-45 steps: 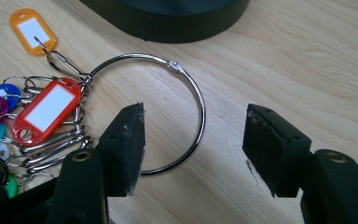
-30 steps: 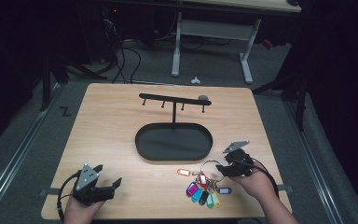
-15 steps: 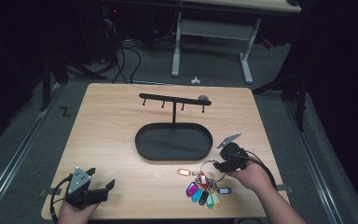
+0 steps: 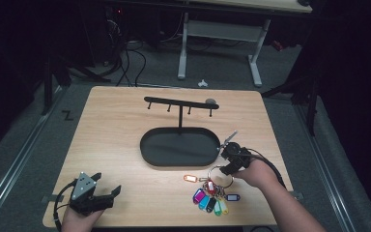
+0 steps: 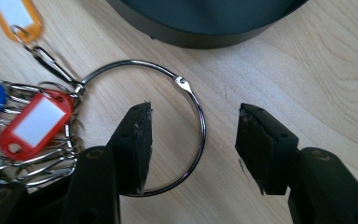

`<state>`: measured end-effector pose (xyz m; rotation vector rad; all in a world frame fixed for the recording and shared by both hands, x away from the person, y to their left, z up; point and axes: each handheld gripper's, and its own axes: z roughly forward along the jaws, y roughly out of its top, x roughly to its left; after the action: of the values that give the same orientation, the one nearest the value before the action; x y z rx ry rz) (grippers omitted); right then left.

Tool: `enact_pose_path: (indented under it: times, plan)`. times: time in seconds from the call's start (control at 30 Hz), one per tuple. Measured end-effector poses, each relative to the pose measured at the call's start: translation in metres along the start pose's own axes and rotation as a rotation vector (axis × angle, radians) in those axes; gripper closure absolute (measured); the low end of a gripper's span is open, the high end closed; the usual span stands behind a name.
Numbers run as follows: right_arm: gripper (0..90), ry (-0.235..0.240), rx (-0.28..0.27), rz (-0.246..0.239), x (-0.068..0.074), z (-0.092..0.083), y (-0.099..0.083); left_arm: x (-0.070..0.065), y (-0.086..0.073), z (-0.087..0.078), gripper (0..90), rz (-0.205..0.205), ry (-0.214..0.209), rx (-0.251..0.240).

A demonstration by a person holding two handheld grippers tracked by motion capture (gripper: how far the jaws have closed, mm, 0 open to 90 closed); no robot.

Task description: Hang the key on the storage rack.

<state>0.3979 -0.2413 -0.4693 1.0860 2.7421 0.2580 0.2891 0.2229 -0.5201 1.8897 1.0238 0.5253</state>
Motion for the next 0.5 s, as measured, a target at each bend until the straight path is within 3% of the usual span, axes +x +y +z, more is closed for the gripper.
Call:
enact_pose_path:
  times: [0.23,0.4,0.43,0.5]
  plan:
    - [55.5,0.011,0.088,-0.066,-0.001,0.010,0.016,0.001,0.000,0.002,13.9,0.001,-0.004,0.007]
    - [60.7,0.019,0.115,-0.062,-0.006,0.016,0.021,0.001,0.001,0.002,14.2,0.006,-0.001,0.007]
    - [62.2,0.052,0.137,-0.057,-0.009,0.020,0.022,0.000,0.000,0.002,14.2,0.004,-0.002,0.009]
    - [63.4,0.058,0.152,-0.065,-0.009,0.022,0.023,-0.001,0.000,0.002,14.2,0.006,-0.001,0.009]
